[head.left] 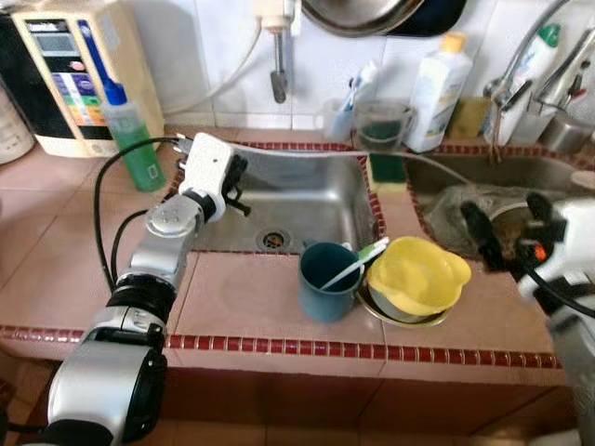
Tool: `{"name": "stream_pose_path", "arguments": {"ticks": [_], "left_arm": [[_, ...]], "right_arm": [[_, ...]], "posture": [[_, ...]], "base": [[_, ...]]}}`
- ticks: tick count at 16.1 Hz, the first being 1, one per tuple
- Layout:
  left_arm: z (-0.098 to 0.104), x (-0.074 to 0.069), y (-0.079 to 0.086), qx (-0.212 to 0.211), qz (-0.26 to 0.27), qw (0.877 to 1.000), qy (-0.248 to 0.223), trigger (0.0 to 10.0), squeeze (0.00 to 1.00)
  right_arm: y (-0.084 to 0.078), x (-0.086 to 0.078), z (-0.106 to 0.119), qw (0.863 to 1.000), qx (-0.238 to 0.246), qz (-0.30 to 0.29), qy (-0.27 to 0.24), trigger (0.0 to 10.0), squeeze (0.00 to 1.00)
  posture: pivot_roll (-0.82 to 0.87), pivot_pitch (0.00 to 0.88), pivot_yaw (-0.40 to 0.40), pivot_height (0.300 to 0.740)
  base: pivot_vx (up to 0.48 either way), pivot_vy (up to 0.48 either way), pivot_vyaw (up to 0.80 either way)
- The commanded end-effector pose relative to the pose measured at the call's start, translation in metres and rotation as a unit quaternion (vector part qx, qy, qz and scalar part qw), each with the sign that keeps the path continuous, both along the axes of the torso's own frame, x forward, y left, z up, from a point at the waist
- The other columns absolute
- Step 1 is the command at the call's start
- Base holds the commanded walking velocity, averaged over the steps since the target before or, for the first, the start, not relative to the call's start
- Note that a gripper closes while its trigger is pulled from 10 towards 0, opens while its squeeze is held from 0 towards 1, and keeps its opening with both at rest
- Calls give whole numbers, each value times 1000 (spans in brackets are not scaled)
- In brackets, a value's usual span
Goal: Kitchen organization
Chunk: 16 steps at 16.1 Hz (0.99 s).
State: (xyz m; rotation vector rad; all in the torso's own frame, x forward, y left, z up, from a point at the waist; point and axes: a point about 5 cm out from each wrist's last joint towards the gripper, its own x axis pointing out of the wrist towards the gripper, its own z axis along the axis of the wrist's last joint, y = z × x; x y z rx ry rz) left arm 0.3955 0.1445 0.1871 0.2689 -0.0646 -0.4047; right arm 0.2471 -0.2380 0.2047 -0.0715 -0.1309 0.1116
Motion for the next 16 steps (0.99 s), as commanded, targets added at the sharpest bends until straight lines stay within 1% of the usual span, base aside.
{"name": "stream_pose_path", "arguments": {"ticks": [1, 3, 4, 5, 6, 10, 13, 15, 16], "left_arm": [[8, 3, -5, 7, -9, 1000, -9, 10000, 0], [6, 6, -10, 7, -17, 1000, -1, 10000, 0], [6, 7, -10, 14, -14, 1000, 3, 10000, 0], [6, 7, -11, 6, -17, 1000, 6, 10000, 0], [2, 8, -12, 16, -16, 1000, 17, 10000, 0], [-9, 7, -12, 32, -12, 999, 39, 10000, 0], [-12, 7, -10, 43, -2, 998, 48, 10000, 0], [-11, 8, -8, 43, 1, 998, 49, 10000, 0], [-11, 8, -8, 45, 4, 998, 50, 10000, 0]], "right_arm": [[2, -9, 9, 1000, 1, 23, -9, 10000, 0], [9, -28, 14, 998, 18, 66, -10, 10000, 0], [11, -33, 15, 997, 19, 76, -9, 10000, 0], [13, -40, 16, 995, 30, 91, -3, 10000, 0], [13, -47, 16, 995, 29, 98, 3, 10000, 0], [14, -60, 20, 995, 51, 89, 4, 10000, 0], [14, -66, 20, 995, 56, 85, 5, 10000, 0], [14, -71, 22, 994, 70, 83, 3, 10000, 0], [11, -73, 24, 994, 73, 76, 4, 10000, 0]], "posture": [[-208, 106, 75, 740], [-231, 133, 87, 740], [-236, 141, 91, 740], [-242, 148, 95, 740], [-253, 163, 103, 740], [-273, 187, 125, 740], [-284, 197, 139, 740], [-294, 201, 149, 740], [-299, 202, 153, 740]], "base": [[0, 0, 0], [0, 0, 0], [0, 0, 0], [0, 0, 0], [0, 0, 0], [0, 0, 0], [0, 0, 0], [0, 0, 0], [0, 0, 0]]}}
